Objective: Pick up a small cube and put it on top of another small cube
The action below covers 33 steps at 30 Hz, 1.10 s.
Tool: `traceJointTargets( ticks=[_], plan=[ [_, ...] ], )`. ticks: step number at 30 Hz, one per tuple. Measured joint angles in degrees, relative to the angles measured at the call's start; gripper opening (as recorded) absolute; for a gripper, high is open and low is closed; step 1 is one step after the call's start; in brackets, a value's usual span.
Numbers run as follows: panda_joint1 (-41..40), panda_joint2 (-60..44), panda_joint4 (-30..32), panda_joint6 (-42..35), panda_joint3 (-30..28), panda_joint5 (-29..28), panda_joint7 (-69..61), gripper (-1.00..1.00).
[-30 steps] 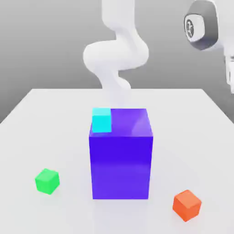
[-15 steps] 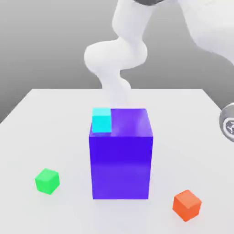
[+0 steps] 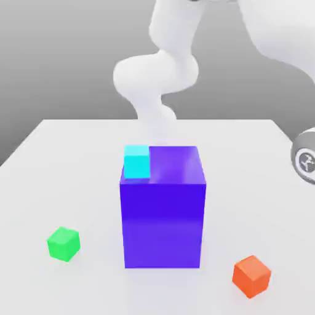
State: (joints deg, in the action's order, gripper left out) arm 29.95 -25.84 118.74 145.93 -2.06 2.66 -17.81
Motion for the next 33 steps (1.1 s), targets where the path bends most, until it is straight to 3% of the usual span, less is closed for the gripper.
traceJointTargets(
  ticks=[20, 33],
  plan=[
    [-23.77, 20.79, 21.64, 4.52, -15.42, 0.10, -30.84, -1.00],
    [-37.94, 30.84, 37.00, 6.64, -23.37, -4.86, -59.87, -1.00]
  ],
)
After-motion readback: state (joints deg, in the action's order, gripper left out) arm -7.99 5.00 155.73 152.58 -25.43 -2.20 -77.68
